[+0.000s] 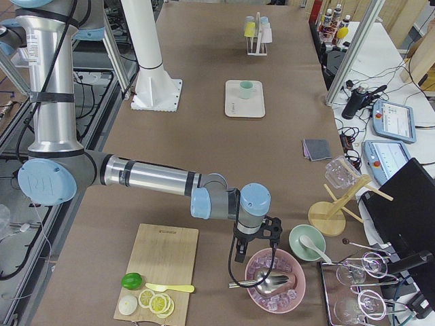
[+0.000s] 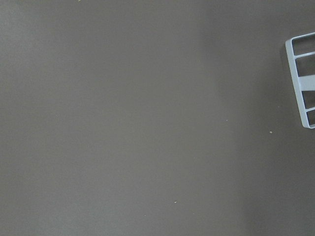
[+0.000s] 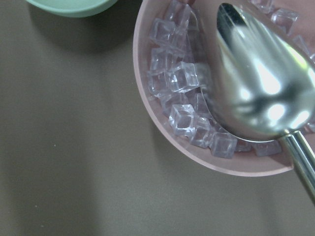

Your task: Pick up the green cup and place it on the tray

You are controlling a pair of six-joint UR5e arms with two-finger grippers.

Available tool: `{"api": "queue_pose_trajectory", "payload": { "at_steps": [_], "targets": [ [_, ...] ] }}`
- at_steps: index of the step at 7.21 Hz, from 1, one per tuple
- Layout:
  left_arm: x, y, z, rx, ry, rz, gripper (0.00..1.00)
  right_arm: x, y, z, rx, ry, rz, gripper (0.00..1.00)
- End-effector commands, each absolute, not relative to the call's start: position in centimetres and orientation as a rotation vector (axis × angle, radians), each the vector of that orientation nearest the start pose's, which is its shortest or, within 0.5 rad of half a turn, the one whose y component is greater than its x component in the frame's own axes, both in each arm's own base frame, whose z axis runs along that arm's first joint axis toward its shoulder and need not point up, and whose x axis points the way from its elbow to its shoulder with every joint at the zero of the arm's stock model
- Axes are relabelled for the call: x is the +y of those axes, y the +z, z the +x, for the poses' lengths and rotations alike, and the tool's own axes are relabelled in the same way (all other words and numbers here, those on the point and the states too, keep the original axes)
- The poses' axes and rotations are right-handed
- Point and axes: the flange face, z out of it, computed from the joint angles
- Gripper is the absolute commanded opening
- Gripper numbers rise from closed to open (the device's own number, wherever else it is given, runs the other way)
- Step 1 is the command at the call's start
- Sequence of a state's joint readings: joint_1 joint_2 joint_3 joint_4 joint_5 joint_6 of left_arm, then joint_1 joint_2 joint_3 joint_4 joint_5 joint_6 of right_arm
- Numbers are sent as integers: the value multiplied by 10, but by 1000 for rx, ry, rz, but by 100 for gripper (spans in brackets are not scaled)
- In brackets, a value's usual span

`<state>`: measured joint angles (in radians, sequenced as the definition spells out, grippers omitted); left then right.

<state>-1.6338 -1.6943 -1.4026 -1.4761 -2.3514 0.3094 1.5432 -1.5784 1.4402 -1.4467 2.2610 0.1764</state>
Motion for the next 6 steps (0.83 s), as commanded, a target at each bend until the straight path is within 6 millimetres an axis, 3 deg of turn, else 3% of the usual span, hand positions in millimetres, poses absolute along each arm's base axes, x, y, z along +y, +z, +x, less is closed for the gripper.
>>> {"api": "queue_pose_trajectory", "payload": {
  "at_steps": [1,6],
  "targets": [
    [-524,692,-97,788,168,9,98,-486,720,56,-686,148,-84,100],
    [-523,693,-96,790,147,-1,98,-485,722,56,-690,155,-93,100]
  ]
}}
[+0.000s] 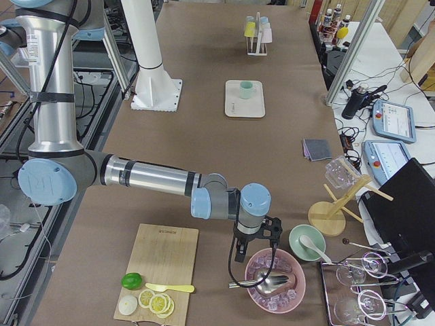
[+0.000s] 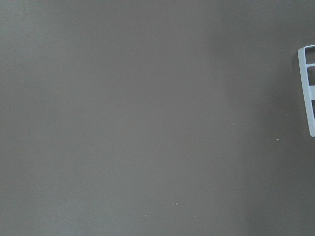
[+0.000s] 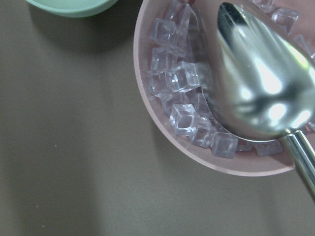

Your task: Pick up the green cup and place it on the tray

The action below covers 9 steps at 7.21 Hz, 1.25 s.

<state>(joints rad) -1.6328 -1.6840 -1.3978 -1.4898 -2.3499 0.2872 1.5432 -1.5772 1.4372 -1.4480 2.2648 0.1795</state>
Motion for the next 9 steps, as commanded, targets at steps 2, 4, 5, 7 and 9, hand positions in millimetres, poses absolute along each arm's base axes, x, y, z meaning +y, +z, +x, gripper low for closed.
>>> {"api": "queue_pose_trajectory", "payload": {
  "at_steps": [2,4,5,7,9],
  "targets": [
    [-523,694,-96,790,126,-12,98,-485,724,56,-688,154,-96,100],
    [-523,694,-95,791,111,-19,98,-486,724,54,-682,143,-92,100],
    [-523,694,-95,791,111,-19,98,-486,723,53,-683,146,-94,100],
    [-522,696,-95,792,111,-21,98,-484,727,54,-683,158,-107,100],
    [-523,694,-95,791,114,-19,98,-484,728,54,-681,176,-115,100]
  ]
}}
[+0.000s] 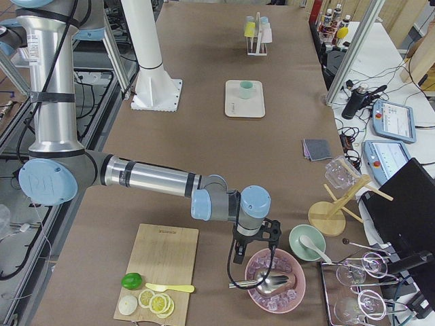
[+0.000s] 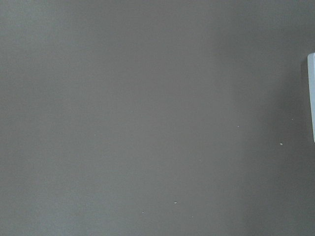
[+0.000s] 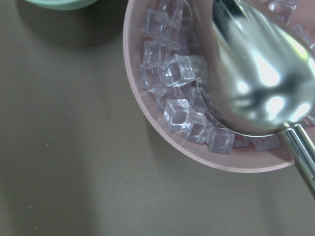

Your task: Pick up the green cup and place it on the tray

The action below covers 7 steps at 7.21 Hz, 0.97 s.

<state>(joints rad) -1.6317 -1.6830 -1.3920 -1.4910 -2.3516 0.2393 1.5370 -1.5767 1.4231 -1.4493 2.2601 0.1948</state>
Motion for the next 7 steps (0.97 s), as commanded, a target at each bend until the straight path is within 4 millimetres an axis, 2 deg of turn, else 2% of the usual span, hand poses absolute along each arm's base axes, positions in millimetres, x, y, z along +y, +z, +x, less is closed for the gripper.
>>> {"api": "queue_pose_trajectory", "payload": {
  "at_steps": [1,7],
  "targets": [
    [-523,695,-95,790,113,-21,98,-483,729,54,-678,193,-122,100],
    [-524,690,-95,789,117,-11,98,-484,728,54,-678,207,-124,100]
  ]
}}
